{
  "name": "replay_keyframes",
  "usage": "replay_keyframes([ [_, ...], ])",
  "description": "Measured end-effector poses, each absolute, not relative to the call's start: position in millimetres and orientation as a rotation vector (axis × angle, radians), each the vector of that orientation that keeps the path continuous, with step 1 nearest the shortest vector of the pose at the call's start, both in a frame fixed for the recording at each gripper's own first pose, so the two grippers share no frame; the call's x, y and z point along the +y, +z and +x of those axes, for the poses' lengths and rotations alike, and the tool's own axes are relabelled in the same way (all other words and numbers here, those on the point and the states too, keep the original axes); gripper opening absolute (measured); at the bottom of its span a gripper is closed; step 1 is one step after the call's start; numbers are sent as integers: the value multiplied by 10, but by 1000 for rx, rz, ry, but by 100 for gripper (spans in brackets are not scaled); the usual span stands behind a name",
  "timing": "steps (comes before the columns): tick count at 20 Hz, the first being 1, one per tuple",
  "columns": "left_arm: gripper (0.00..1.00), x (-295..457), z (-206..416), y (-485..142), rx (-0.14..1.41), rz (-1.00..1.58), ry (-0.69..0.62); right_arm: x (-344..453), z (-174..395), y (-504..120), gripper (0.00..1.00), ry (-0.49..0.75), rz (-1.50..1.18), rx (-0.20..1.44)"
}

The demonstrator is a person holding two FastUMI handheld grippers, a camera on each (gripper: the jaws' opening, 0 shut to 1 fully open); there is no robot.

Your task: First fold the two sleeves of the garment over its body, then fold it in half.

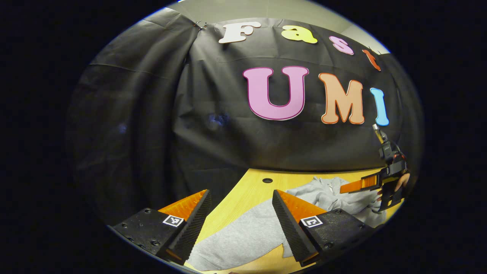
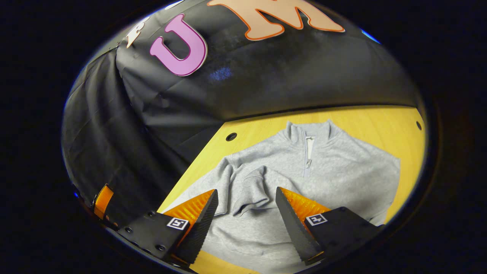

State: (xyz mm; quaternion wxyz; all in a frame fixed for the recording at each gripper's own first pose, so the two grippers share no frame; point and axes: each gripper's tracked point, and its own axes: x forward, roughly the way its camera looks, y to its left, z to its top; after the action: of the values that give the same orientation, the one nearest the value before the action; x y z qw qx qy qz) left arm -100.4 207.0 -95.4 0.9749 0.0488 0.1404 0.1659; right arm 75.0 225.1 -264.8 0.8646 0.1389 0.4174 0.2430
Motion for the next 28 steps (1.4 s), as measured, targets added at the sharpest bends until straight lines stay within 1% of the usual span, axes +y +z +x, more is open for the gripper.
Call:
replay_keyframes([
  [3, 94, 2133, -1013, -1209, 339, 79, 345, 2118, 703, -2548, 96, 499, 267, 842],
  [4, 95, 2142, -1005, -1303, 360, 76, 346, 2043, 665, -2526, 96, 493, 256, 835],
  [7, 96, 2199, -1175, -1650, 445, 100, 348, 1878, 582, -2500, 96, 484, 218, 819],
  [14, 96, 2359, -1369, -2340, 608, 68, 386, 1555, 277, -2541, 96, 427, 216, 843],
  [21, 97, 2506, -1669, -2811, 742, 9, 454, 1222, 97, -2596, 96, 363, 213, 871],
  [27, 97, 2480, -1847, -3124, 840, -59, 472, 1164, 63, -2559, 96, 356, 201, 865],
  [28, 98, 2484, -1817, -3094, 819, -59, 472, 1153, 57, -2556, 96, 355, 198, 864],
])
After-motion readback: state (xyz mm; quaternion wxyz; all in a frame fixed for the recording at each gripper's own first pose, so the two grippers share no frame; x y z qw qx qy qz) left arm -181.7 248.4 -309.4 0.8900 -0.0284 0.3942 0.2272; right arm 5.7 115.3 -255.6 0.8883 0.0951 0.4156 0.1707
